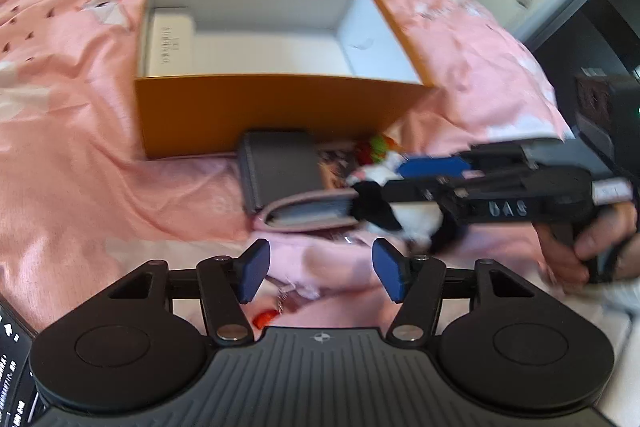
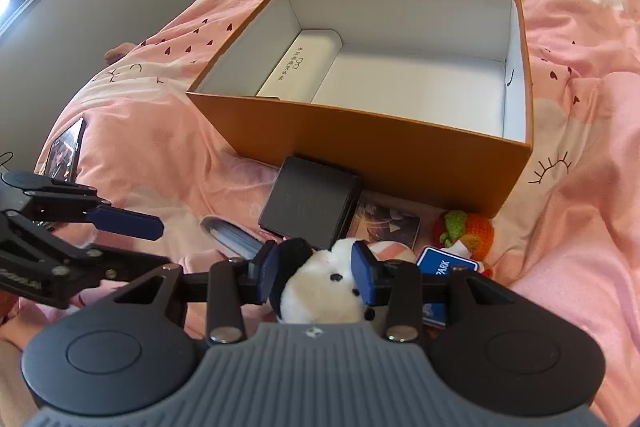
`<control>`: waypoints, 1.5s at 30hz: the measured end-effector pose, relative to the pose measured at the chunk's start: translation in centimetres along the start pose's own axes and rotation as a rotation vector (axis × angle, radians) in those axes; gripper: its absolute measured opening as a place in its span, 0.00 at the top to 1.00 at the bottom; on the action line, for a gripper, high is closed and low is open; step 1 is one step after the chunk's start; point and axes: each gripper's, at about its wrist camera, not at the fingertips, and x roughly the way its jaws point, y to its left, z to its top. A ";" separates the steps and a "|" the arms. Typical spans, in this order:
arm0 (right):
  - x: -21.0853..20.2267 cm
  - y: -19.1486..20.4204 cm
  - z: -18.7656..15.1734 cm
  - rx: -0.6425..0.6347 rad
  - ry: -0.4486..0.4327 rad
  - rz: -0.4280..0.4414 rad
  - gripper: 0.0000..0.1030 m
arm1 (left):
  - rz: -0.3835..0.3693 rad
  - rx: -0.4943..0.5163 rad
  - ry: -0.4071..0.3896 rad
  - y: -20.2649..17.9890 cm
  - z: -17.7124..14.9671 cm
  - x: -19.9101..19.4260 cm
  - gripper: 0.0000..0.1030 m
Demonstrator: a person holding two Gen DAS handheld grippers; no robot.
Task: Organize objects
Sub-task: 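Withdraw both tools from the box back toward the remaining items, then grasp the pink mini backpack with the left tool while the right tool grasps the wallet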
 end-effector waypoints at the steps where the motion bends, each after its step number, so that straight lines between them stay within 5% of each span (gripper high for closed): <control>1: -0.2 0.1 -0.1 -0.005 0.002 0.002 0.59 | 0.004 0.041 0.016 -0.3 -0.2 0.0 0.33; 9: -1.4 1.3 -1.0 -0.082 0.039 0.015 0.67 | 0.114 0.213 0.092 -1.6 -1.5 2.6 0.33; 14: -1.4 1.2 -1.3 -0.078 0.045 0.015 0.67 | 0.200 0.343 0.060 -3.3 -2.1 4.4 0.34; 19: -1.2 1.1 -1.2 -0.071 0.040 0.018 0.66 | 0.196 0.396 0.009 -4.5 -2.1 5.6 0.42; 28: -1.8 0.6 -0.5 -0.038 -0.003 0.004 0.66 | 0.154 0.224 -0.094 -2.9 -1.3 4.3 0.65; 36: -2.0 1.0 0.6 -0.065 -0.034 0.016 0.66 | 0.129 -0.040 -0.162 0.8 0.1 1.2 0.79; 45: 0.3 2.3 2.8 -0.131 -0.023 0.065 0.66 | 0.226 -0.176 -0.200 4.2 1.0 -0.5 0.92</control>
